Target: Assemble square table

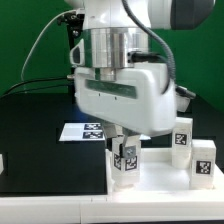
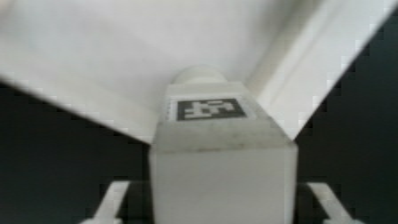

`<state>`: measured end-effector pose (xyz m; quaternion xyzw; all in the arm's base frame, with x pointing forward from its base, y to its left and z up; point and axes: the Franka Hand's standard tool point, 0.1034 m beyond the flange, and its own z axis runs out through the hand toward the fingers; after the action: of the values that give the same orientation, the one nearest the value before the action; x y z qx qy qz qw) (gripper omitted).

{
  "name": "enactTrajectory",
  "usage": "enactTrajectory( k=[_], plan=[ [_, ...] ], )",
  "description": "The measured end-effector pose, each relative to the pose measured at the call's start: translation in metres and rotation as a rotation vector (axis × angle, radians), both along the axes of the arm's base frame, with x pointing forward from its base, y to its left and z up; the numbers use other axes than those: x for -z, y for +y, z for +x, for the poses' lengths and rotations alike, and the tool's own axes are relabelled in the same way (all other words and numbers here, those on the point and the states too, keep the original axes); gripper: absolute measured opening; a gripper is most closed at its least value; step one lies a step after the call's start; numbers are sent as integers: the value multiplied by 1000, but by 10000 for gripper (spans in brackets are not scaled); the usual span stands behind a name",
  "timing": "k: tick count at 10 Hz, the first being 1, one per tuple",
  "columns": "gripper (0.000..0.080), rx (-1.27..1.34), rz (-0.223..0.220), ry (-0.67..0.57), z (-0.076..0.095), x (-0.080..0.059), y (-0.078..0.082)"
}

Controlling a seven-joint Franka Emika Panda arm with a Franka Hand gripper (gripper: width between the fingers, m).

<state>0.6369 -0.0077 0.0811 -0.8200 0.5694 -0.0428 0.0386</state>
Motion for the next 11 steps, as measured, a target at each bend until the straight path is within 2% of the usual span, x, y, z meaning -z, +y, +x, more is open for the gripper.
enactTrajectory(
  k=[2, 4, 5, 6, 7, 8, 9, 11],
  plan=[
    [286, 325, 54, 9, -2, 1, -2],
    [287, 365, 64, 11, -3, 1, -3],
    [379, 302, 55, 11, -3, 1, -3],
    [517, 121, 23, 26, -2, 0, -4],
    [517, -91, 2, 24, 0, 0, -3],
    [622, -245, -5, 32, -3, 0, 2],
    [622, -307, -12, 37, -4, 0, 8],
    [648, -445, -28, 35, -4, 1, 4]
  ],
)
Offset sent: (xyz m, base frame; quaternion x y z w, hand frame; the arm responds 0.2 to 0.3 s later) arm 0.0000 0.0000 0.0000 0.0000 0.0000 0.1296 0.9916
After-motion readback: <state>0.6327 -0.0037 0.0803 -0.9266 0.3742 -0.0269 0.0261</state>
